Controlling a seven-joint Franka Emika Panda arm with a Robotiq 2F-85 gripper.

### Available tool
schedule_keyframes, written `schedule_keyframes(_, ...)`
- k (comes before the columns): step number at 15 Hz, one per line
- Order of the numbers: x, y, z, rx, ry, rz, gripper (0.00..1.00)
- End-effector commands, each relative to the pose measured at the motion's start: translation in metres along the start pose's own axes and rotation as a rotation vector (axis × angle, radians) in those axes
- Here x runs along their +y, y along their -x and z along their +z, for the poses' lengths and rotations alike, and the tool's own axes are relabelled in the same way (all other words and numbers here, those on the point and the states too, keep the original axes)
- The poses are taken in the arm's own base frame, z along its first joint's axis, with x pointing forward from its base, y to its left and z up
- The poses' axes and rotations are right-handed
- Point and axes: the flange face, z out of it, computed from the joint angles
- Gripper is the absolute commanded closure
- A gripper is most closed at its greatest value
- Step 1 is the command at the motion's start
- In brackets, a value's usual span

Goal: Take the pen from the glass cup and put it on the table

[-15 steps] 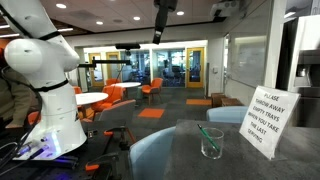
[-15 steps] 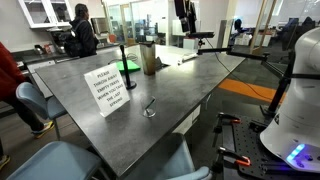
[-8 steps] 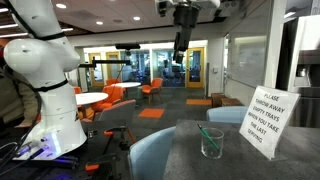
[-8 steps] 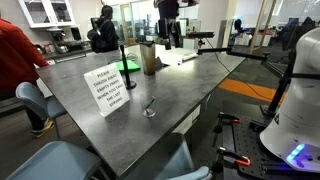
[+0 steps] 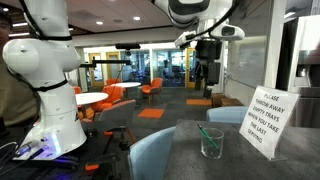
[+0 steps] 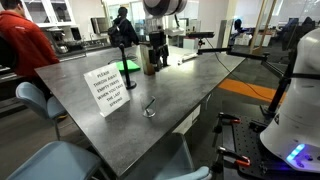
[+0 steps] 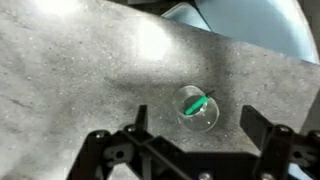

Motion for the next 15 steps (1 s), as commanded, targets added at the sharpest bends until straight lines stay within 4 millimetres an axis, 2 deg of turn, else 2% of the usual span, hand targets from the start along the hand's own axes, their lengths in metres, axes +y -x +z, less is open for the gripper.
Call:
schedule_keyframes(1,-0.003,-0.022,0.020,-0.001,0.014,-0.040,0.00)
schedule_keyframes(5,-0.019,-0.033,0.047,-0.038,0.007,-0.061,0.00)
schedule_keyframes(8,-0.024,-0.030,0.054,-0.055,0.009,-0.049,0.00)
schedule_keyframes(12,-0.022,-0.032,0.053,-0.053,0.009,-0.047,0.00)
schedule_keyframes(15,-0.025,-0.033,0.059,-0.029,0.069,-0.008,0.00)
